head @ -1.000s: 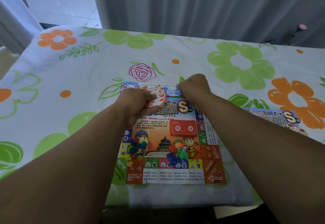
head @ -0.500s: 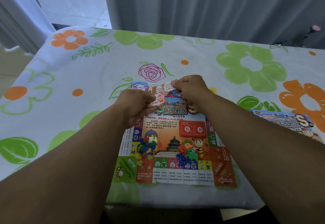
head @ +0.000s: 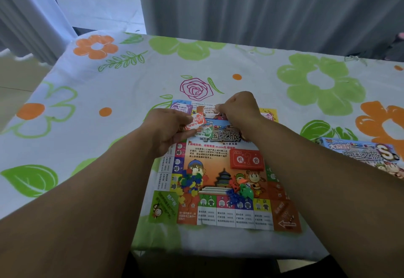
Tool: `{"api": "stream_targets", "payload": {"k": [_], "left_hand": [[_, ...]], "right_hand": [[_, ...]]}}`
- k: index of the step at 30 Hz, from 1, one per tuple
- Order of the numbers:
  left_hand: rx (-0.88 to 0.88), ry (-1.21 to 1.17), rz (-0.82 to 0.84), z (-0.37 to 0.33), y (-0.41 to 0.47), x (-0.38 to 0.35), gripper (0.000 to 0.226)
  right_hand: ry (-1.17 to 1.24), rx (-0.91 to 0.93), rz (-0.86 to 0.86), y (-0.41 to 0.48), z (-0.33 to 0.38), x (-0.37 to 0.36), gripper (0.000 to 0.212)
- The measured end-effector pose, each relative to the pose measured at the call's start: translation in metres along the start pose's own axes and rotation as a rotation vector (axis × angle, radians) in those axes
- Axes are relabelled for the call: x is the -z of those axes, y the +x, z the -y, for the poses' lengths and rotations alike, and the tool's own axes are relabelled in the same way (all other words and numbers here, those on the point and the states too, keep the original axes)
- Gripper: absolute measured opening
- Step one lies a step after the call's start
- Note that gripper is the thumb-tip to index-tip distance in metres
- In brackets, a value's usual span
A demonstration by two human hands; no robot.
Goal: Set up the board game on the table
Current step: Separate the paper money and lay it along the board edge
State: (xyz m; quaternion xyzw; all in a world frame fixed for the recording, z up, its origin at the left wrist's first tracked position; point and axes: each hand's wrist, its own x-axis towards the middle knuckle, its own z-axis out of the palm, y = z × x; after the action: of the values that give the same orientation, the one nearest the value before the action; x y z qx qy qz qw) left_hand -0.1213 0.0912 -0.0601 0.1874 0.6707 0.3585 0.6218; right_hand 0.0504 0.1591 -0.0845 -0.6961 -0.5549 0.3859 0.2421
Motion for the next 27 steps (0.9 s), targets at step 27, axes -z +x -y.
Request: {"api": "stream_targets", "payload": {"k": [27], "left_hand": [[-0.044, 0.063, 0.026, -0.002, -0.009, -0.013, 0.005]], "right_hand": [[0.044, -0.098, 0.327, -0.033, -0.028, 0.057, 0.023]]}}
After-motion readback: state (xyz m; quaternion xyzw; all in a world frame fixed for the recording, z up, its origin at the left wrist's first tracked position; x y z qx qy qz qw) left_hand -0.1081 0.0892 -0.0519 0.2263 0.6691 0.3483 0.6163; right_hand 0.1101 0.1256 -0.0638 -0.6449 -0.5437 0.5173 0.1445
